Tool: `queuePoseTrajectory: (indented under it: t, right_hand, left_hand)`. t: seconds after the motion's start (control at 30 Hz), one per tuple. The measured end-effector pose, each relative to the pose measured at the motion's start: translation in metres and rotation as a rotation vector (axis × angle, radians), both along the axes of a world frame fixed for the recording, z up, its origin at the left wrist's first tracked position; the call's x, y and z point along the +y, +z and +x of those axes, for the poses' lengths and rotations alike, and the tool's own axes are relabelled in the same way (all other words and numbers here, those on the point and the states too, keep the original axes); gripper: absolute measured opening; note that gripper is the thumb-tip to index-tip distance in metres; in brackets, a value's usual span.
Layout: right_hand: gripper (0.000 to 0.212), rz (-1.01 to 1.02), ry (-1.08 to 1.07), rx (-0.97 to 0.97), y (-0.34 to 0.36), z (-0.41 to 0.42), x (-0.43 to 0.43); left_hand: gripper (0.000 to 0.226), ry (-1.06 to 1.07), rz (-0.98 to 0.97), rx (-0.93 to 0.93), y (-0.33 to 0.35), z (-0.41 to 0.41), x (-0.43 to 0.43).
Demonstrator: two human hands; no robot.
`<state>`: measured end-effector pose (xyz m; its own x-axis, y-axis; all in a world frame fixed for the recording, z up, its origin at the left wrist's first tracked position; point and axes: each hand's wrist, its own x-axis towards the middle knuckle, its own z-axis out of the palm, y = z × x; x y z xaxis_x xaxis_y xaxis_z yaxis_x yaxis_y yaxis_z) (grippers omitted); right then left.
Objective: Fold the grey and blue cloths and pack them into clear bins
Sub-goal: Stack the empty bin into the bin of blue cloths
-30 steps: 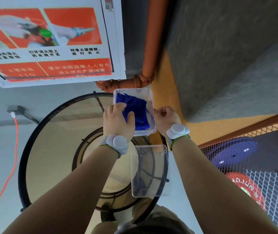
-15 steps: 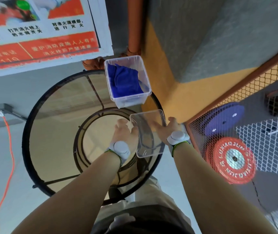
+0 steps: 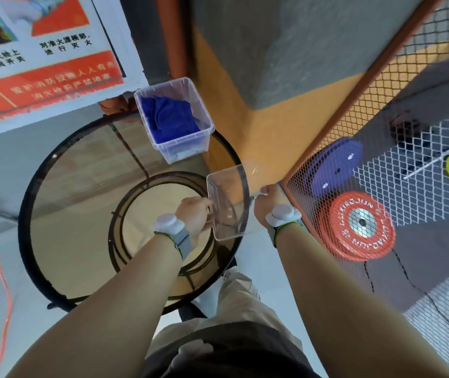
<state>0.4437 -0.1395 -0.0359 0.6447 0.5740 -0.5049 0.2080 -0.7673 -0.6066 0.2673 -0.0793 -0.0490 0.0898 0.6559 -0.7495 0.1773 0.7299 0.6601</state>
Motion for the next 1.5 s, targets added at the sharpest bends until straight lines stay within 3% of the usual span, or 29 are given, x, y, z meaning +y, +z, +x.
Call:
queuePoseTrajectory:
  t: [0.1,0.17,0.23,0.3,0.4,0.53,0.63,0.93,1.2,1.5]
  right_hand:
    - [0.039,0.031,-0.038,-0.018,0.007,-0.002,-0.006]
    - [0.037,0.054,-0.041,-0.028,0.012,-0.003,-0.007]
    - [0.036,0.093,-0.044,-0.012,0.019,-0.004,-0.006]
    - [0.035,0.115,-0.049,0.039,0.025,-0.003,-0.002]
    - [0.033,0.135,-0.015,0.063,0.039,-0.004,0.008]
    - [0.039,0.176,0.031,0.048,0.052,-0.003,0.037]
    - [0.028,0.202,0.074,0.022,0.064,-0.005,0.068]
    - [0.03,0.236,0.174,0.037,0.085,-0.003,0.15]
    - [0.037,0.156,0.41,-0.092,0.074,-0.003,0.224]
    - [0.05,0.07,0.509,-0.045,0.048,0.008,0.266]
  left_hand:
    - [0.019,-0.29,0.151,0.188,0.002,-0.011,-0.004]
    - [0.028,-0.36,0.248,0.199,0.004,-0.016,-0.008]
    - [0.035,-0.32,0.275,0.154,0.011,-0.019,-0.01]
    - [0.021,-0.262,0.299,0.128,0.017,-0.019,-0.006]
    - [0.019,-0.294,0.461,0.246,0.033,-0.024,0.005]
    - [0.02,-0.252,0.547,0.265,0.052,-0.026,0.022]
    - [0.018,-0.162,0.607,0.271,0.065,-0.026,0.04]
    - [0.016,-0.046,0.666,0.364,0.081,-0.027,0.097]
    - [0.032,-0.045,0.585,0.46,0.072,-0.033,0.152]
    - [0.044,0.016,0.544,0.527,0.058,-0.021,0.176]
